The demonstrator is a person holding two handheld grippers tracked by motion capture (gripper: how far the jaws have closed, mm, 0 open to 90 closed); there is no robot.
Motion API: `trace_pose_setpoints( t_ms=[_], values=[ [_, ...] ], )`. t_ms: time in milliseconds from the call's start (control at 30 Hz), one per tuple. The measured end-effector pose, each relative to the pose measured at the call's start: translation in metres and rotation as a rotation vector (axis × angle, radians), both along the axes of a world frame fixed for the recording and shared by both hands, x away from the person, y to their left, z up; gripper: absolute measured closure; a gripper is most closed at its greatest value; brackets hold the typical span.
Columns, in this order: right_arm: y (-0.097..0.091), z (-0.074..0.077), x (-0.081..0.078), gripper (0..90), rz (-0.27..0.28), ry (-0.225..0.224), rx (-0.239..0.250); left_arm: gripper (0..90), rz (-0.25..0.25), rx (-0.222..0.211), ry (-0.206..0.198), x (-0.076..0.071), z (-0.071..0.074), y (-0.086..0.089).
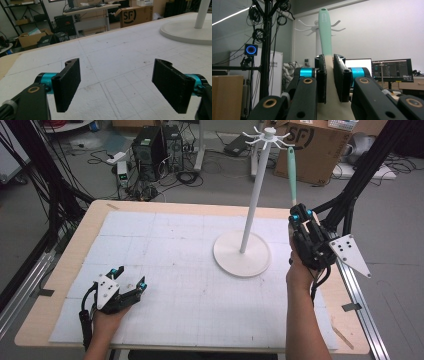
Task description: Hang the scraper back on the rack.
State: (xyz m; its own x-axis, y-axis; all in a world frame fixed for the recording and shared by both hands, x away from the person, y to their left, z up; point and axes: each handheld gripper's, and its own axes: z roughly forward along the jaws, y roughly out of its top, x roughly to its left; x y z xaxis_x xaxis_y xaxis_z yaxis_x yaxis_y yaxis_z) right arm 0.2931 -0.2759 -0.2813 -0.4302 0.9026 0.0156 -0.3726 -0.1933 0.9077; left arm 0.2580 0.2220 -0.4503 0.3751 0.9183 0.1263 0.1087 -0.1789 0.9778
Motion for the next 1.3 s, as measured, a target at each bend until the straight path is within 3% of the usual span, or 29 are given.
trace_pose_setpoints(
  t_ms=[1300],
  values=[
    [0.0027, 0.0058, 0.0087, 82.1, 0.011, 0.03, -0.011, 23.6, 0.0, 0.001, -0.001, 0.0, 0.0, 0.0]
  ],
)
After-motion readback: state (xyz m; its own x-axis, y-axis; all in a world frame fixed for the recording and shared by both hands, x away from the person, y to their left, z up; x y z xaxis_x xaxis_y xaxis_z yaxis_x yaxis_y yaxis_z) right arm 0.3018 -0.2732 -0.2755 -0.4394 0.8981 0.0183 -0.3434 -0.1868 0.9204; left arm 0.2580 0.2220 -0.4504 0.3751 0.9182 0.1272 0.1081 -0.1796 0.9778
